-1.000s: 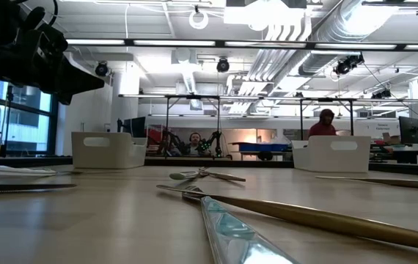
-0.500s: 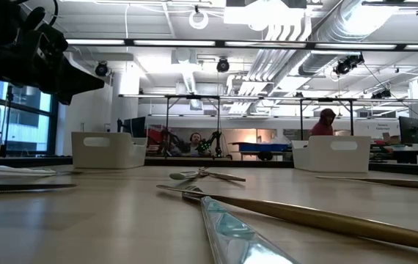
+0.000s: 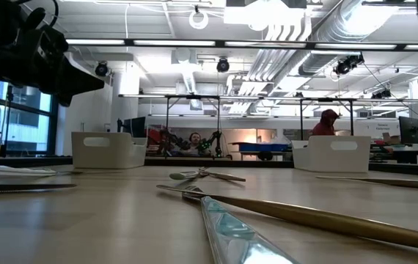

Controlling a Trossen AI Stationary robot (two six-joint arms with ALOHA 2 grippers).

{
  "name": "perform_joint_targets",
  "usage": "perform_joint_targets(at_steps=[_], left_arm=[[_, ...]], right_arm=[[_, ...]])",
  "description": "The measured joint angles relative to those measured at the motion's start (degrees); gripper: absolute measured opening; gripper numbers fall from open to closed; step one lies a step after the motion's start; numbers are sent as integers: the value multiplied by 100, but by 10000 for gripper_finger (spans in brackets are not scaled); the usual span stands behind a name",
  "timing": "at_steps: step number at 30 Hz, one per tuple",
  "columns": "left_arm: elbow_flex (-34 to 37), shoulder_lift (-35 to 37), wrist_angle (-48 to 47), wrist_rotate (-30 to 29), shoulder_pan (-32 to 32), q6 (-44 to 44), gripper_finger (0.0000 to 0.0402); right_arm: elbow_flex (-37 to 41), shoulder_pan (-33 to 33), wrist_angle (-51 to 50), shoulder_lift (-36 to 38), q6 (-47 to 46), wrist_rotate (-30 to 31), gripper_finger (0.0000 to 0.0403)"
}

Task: Sort silverware by color (type)
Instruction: Adjust the black bin, then put the middle yellow knife into the white bin

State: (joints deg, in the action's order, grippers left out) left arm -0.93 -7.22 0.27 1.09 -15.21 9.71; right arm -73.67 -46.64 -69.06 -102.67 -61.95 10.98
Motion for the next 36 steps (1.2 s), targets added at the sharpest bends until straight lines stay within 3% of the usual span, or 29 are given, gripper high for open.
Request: perform_joint_targets(at_steps=[5,10,17,25,29,36], left_arm=[[0,0,1,3,1,216,1],[2,0,2,19,155,221,1],[1,-100,4,21,523,220,1],[2,-439,458,0,778,316,1],[2,-646,754,-38,834,368,0],[2,-1006,725,-71,853,8,0]], right_arm=[[-530,20,-522,2,281,21,0],[-665,315,-178,2,843,394,0],[113,1115,2264,24,2555,766,0],[1268,2462,5432,39,4685,-10,0],[1460,3196,5893,39,4693,-268,0],[1235,4229,5871,13,3833,-274,6]])
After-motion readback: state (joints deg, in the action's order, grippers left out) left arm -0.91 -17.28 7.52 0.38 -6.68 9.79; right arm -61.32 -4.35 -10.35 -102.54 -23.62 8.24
